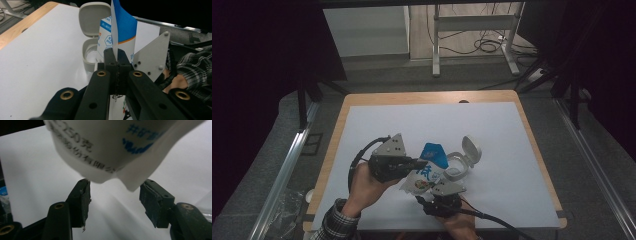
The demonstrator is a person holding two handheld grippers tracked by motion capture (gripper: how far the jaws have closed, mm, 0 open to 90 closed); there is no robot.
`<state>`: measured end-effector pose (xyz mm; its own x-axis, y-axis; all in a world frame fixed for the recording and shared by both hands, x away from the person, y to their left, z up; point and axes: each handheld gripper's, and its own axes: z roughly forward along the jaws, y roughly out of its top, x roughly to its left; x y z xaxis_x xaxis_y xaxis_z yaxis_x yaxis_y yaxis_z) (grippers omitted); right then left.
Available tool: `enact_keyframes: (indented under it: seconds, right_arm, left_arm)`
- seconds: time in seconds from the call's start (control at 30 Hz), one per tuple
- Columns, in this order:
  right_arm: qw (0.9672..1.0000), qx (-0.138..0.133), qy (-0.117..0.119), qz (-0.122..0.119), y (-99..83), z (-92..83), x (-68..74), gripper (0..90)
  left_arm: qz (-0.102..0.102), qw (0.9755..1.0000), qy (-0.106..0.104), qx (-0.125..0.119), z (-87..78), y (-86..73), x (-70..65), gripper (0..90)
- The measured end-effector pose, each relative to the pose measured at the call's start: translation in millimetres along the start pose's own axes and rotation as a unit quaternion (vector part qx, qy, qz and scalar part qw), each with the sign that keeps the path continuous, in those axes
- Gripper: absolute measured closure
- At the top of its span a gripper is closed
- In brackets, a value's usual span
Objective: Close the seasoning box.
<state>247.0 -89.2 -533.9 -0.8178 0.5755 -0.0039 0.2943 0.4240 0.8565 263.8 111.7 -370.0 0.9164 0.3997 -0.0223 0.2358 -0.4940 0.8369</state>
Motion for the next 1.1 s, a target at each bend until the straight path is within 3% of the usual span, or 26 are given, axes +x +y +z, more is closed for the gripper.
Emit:
enact_keyframes:
  seconds: [0.4, 0.43, 0.6, 0.7, 0.77, 1.1]
  right_arm:
    - [0.9992, -0.029, -0.02, -0.021, 2.3, 2.7, 0.7, 41.2]
    - [0.9984, -0.035, -0.038, -0.021, 2.5, 2.7, 2.5, 41.2]
    - [0.9968, -0.041, -0.057, -0.038, 2.1, 5.0, 4.0, 41.2]
    - [0.9965, -0.045, -0.056, -0.042, 2.3, 6.0, 4.0, 41.2]
    - [0.9948, -0.05, -0.068, -0.057, 2.8, 7.0, 2.5, 41.2]
    - [0.9945, -0.05, -0.073, -0.055, 2.6, 7.6, 3.5, 41.2]
  left_arm:
    - [-0.004, 1.0, -0.005, 0.003, 1.2, 2.8, -2.0, 90.0]
    - [-0.005, 1.0, -0.005, 0.002, 1.5, 2.7, -2.0, 90.0]
    - [-0.011, 0.9999, -0.005, 0.003, 2.8, 2.5, -0.3, 90.0]
    - [-0.018, 0.9998, -0.008, 0.0, 3.0, 2.6, 0.9, 90.0]
    - [-0.019, 0.9998, -0.007, -0.001, 2.7, 3.0, 0.9, 90.0]
    - [-0.025, 0.9996, -0.01, 0.0, 3.3, 4.6, 0.3, 90.0]
